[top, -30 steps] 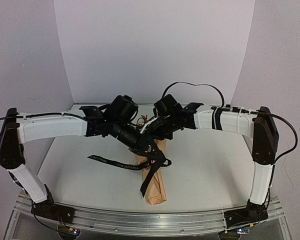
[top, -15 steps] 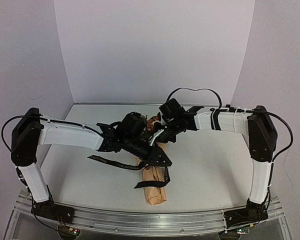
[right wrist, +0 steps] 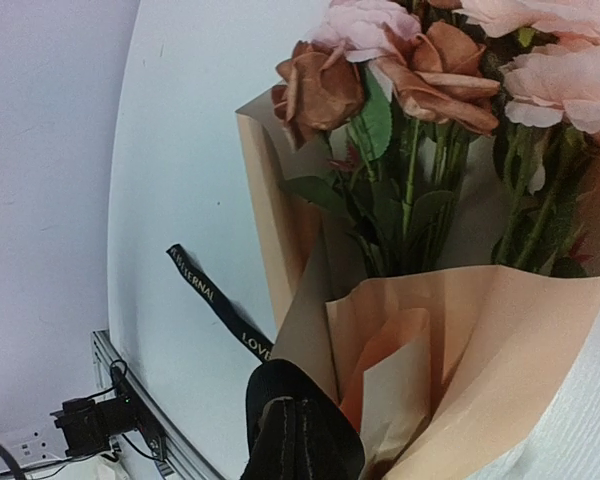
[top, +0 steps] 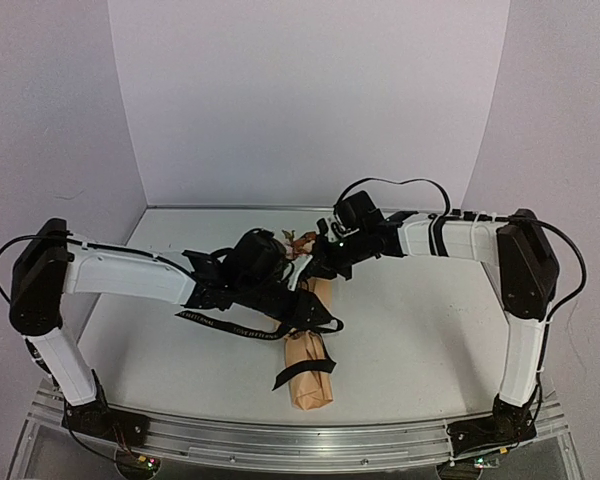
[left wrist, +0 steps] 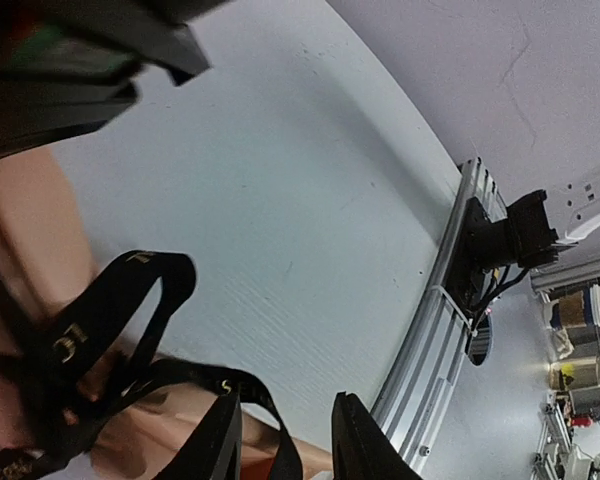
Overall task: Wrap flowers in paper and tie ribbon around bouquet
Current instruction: Cross the half-tied ribbon over the folded bouquet.
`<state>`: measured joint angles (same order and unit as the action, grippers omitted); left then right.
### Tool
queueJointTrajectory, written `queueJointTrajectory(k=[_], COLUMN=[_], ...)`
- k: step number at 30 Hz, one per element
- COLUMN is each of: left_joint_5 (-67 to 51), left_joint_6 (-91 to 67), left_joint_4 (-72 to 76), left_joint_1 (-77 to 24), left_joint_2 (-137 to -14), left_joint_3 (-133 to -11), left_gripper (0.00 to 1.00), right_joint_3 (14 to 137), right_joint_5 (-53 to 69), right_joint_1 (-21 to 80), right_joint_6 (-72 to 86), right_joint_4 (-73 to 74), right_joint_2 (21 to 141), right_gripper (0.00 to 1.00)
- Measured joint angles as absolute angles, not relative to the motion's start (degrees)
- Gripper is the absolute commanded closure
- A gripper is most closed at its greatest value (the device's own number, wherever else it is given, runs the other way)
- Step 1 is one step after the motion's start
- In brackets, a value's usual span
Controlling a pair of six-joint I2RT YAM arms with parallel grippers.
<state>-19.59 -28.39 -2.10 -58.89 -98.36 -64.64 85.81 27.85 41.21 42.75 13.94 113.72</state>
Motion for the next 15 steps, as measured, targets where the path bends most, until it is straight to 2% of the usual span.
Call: queueJointTrajectory(k=[7, 10, 15], left_joint_5=[-13.3, -14.3, -17.2], left_joint_6=[-33.0, -32.3, -30.6], left_joint_4=[-1.1, -0.6, -0.5], left_joint_1=[-48.9, -46.1, -46.9], left_joint_2=[-84.6, -85.5, -90.2], left_joint_3=[-56.2, -56.1, -56.1], left_gripper=[0.58, 0.56, 0.53], right_joint_3=[85.4, 85.4, 85.4], right_joint_5=[27.8, 27.4, 26.4], right_joint_1=[42.5, 43.3, 44.3], right_joint_6=[44.1, 44.9, 46.2], right_joint_4=[13.1, 12.9, 12.8], right_joint_2=[111.8, 111.3, 110.8], right_gripper=[1.00, 1.00, 1.00])
